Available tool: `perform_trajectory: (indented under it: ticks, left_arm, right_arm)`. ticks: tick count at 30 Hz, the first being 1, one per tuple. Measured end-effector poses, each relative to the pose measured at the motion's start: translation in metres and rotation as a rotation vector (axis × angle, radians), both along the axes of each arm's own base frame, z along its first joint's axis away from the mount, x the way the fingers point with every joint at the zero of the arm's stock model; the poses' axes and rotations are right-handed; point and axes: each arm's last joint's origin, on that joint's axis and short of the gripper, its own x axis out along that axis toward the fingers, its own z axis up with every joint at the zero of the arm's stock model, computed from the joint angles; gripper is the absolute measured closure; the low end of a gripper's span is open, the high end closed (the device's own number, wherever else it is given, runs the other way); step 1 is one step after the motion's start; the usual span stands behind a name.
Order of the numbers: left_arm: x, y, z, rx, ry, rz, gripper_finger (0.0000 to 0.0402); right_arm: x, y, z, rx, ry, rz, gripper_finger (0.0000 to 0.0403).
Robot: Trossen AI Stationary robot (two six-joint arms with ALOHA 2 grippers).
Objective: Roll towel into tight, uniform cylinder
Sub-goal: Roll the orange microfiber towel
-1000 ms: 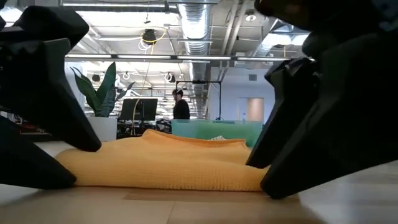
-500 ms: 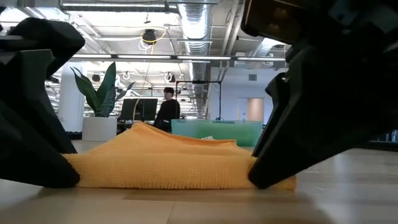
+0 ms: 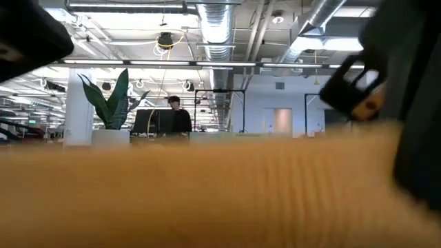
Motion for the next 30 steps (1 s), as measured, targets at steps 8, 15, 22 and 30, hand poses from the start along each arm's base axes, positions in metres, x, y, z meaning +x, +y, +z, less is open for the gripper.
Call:
perform_trajectory:
  ticks: [8, 15, 22, 30]
  left_arm:
    - [0.009, -0.002, 0.016, -0.248, 0.113, 0.047, 0.0397]
    - [0.013, 0.001, 0.016, -0.293, 0.146, 0.061, 0.0397]
    - [0.019, -0.004, 0.019, -0.351, 0.071, 0.099, 0.0397]
    - [0.018, 0.009, 0.016, -0.309, 0.143, 0.21, 0.0397]
  right_arm:
    - [0.009, 0.011, 0.021, 0.085, -0.022, -0.007, 0.0385]
    - [0.022, -0.008, 0.017, 0.188, 0.115, -0.141, 0.0393]
    - [0.025, -0.023, 0.019, 0.231, 0.26, -0.149, 0.0392]
    - [0.038, -0.043, 0.031, 0.306, 0.301, -0.103, 0.0388]
